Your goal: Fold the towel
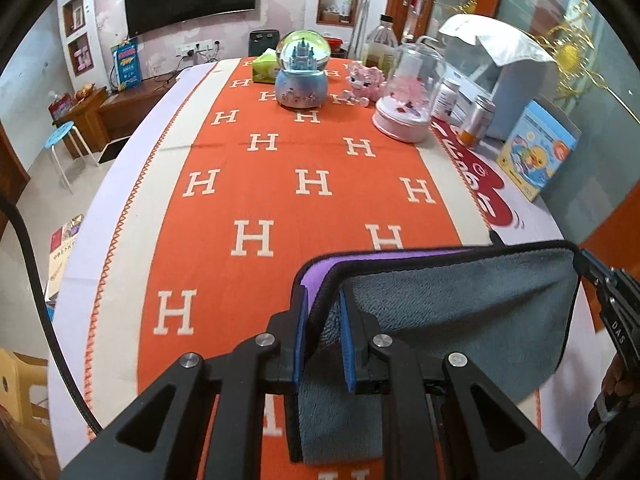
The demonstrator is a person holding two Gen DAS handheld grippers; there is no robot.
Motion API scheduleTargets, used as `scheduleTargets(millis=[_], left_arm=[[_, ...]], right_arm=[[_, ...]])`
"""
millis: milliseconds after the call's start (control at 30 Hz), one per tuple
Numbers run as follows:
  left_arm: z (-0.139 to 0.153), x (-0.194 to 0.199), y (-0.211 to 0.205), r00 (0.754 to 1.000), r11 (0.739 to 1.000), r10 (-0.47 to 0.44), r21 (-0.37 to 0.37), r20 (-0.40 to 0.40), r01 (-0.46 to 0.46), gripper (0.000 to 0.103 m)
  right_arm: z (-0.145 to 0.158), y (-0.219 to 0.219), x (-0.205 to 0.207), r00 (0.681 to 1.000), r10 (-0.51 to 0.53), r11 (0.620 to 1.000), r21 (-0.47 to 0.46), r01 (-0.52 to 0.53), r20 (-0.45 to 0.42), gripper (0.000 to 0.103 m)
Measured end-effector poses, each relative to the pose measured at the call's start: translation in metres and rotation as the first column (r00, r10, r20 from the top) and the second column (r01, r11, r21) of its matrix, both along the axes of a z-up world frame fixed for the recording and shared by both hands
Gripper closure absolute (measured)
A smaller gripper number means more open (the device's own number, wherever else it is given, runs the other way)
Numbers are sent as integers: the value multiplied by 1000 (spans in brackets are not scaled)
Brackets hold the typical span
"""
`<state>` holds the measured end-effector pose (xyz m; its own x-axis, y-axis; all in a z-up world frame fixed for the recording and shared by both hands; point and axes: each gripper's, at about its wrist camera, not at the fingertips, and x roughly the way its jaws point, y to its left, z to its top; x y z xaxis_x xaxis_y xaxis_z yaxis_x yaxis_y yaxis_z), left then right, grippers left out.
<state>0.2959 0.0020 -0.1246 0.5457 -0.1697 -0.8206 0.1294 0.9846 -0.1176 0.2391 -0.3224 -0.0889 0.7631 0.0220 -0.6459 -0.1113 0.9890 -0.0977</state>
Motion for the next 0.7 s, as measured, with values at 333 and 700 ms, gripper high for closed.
scheduleTargets(millis=[333,700], left_arm=[[-36,29,-2,999,999,34,-29,-36,-35,90],[-55,40,1,995,997,67,-24,-78,-69,77]], right_arm=[[-35,-4,34,998,-34,999,7,35,-51,98],[-59,-7,48,991,-57,998,11,59,-122,91]])
